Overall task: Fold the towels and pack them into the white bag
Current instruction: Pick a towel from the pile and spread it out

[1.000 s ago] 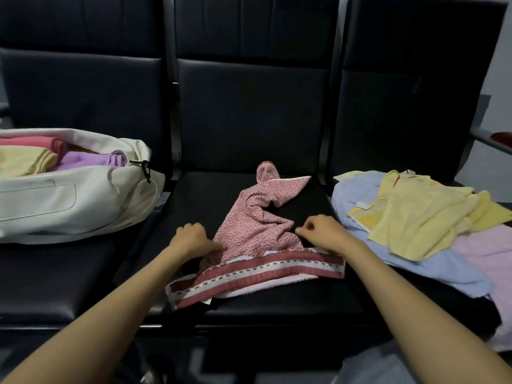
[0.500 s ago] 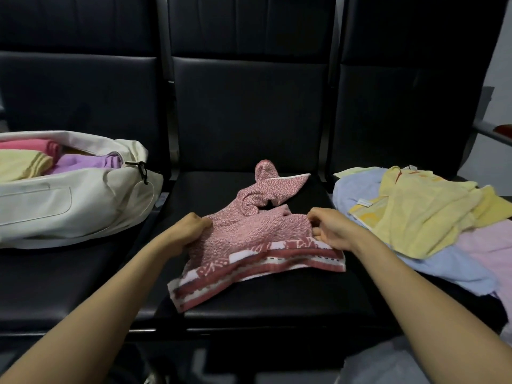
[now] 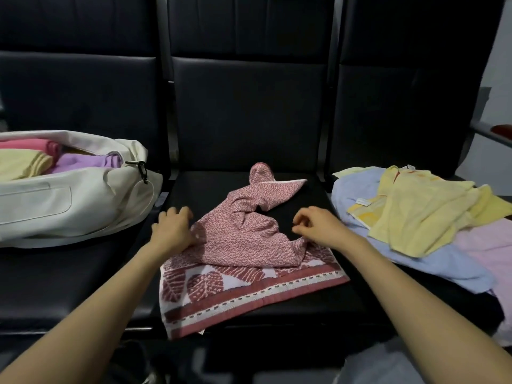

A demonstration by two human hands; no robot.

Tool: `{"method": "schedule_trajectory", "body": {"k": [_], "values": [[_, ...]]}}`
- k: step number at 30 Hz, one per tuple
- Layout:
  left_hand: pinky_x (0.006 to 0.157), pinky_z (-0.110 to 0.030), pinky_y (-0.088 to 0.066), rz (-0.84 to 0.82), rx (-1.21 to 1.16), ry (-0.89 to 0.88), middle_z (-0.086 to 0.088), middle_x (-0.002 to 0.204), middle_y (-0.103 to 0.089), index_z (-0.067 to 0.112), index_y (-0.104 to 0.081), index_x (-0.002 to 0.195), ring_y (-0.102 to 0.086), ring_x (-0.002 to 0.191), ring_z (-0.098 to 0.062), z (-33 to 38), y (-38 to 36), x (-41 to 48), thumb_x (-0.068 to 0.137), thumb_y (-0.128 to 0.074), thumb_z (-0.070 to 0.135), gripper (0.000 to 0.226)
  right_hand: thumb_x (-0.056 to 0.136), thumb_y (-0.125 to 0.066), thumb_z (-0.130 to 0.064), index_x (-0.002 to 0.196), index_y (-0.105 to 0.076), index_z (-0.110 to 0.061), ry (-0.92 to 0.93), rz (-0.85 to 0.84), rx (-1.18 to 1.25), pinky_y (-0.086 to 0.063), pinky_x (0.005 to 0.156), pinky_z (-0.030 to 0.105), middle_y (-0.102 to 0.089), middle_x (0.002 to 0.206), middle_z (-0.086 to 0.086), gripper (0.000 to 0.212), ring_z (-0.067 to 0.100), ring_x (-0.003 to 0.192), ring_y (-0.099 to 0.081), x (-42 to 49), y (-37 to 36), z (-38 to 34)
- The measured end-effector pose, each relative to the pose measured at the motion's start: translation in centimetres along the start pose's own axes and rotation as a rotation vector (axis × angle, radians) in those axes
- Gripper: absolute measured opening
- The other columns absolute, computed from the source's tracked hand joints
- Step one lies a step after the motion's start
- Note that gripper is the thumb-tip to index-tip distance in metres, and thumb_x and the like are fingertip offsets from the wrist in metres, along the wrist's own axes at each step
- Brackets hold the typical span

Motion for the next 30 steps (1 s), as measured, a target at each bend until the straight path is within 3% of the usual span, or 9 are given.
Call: {"method": "schedule_trajectory", "body": {"k": [3,7,9,11,14,18,22,26,30], "values": [[0.083,-0.029,-0.045,-0.011,-0.198,-0.286,-0.004,0.108,-0.058,0.016,-0.064,0.110,-0.056,0.097,-0.019,2.6,0.1,-1.0,0.084,-0.071,0.029,0.030,0.087,-0.065,-0.026,0.116,-0.064,-0.014,-0.047,-0.192,-0.089,-0.047,0.089,0.031,-0.060,0.104,0.004,0.031,0.020,0.101,-0.059,0.2,-2.6,0.3],[0.093,-0.028,-0.043,-0.283,-0.114,-0.488,0.004,0.110,-0.054,0.025,-0.062,0.120,-0.051,0.102,-0.013,4.8,-2.5,-2.3,0.088,-0.064,0.040,0.036,0.088,-0.054,-0.009,0.084,-0.059,-0.020,-0.034,-0.312,-0.054,-0.043,0.067,0.028,-0.057,0.078,-0.003,0.013,0.015,0.076,-0.054,0.4,-3.4,-0.9],[0.096,-0.027,-0.039,-0.293,-0.100,-0.474,-0.001,0.116,-0.051,0.025,-0.057,0.129,-0.048,0.108,-0.016,4.6,-3.1,-2.2,0.088,-0.065,0.039,0.044,0.090,-0.051,-0.013,0.077,-0.056,-0.023,-0.050,-0.235,-0.087,-0.046,0.074,0.031,-0.059,0.082,-0.001,0.018,0.020,0.081,-0.057,0.9,-2.6,-0.9],[0.096,-0.028,-0.038,-0.264,-0.113,-0.436,-0.004,0.119,-0.051,0.022,-0.054,0.132,-0.049,0.112,-0.020,4.3,-3.3,-1.7,0.086,-0.068,0.039,0.051,0.092,-0.052,-0.021,0.077,-0.054,-0.022,-0.099,-0.011,-0.066,-0.047,0.079,0.035,-0.058,0.091,0.004,0.015,0.026,0.088,-0.059,1.3,-0.9,-0.4],[0.100,-0.030,-0.037,-0.256,-0.089,-0.387,-0.005,0.126,-0.048,0.021,-0.050,0.135,-0.045,0.120,-0.023,4.5,-3.8,-1.3,0.082,-0.071,0.043,0.062,0.091,-0.057,-0.021,0.079,-0.054,-0.014,-0.177,0.170,0.054,-0.040,0.069,0.033,-0.058,0.090,0.009,0.014,0.026,0.086,-0.057,1.2,1.3,1.2],[0.108,-0.041,-0.035,-0.275,-0.037,-0.360,-0.007,0.136,-0.040,0.029,-0.041,0.141,-0.040,0.129,-0.027,4.7,-4.6,-1.4,0.083,-0.063,0.055,0.067,0.091,-0.062,-0.019,0.076,-0.057,-0.013,-0.294,-0.004,0.166,-0.039,0.062,0.026,-0.062,0.078,0.002,0.016,0.016,0.074,-0.055,-0.2,2.2,4.4],[0.116,-0.056,-0.014,-0.445,0.002,-0.326,-0.001,0.156,-0.013,0.040,-0.024,0.149,-0.021,0.144,-0.026,4.4,-4.3,-2.1,0.042,-0.037,0.100,0.123,0.087,-0.062,-0.016,0.076,-0.067,-0.017,-0.284,-0.249,0.043,-0.047,0.075,0.025,-0.068,0.082,-0.004,0.012,0.013,0.081,-0.059,-1.6,1.9,6.2],[0.117,-0.056,0.002,-0.501,0.019,-0.357,-0.002,0.160,0.001,0.044,-0.018,0.149,-0.005,0.148,-0.026,5.0,-3.8,-2.6,0.060,-0.056,0.081,0.104,0.095,-0.056,-0.029,0.081,-0.072,-0.018,-0.177,-0.082,0.196,-0.045,0.075,0.021,-0.072,0.090,-0.002,0.023,0.012,0.086,-0.063,-1.5,1.5,4.3],[0.118,-0.053,-0.011,-0.458,0.002,-0.437,-0.003,0.160,-0.006,0.045,-0.021,0.148,-0.008,0.147,-0.027,6.5,-3.6,-2.9,0.079,-0.070,0.051,0.085,0.092,-0.060,-0.039,0.081,-0.072,-0.029,-0.071,-0.132,0.133,-0.048,0.081,0.027,-0.071,0.091,-0.008,0.019,0.008,0.088,-0.063,-0.9,0.8,1.6]]}}
Point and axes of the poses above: each hand's wrist, its own x-axis towards the middle knuckle, its own y-axis out of the back of the hand, z = x × y, the point moved 4 cm from there along x, towards the middle knuckle
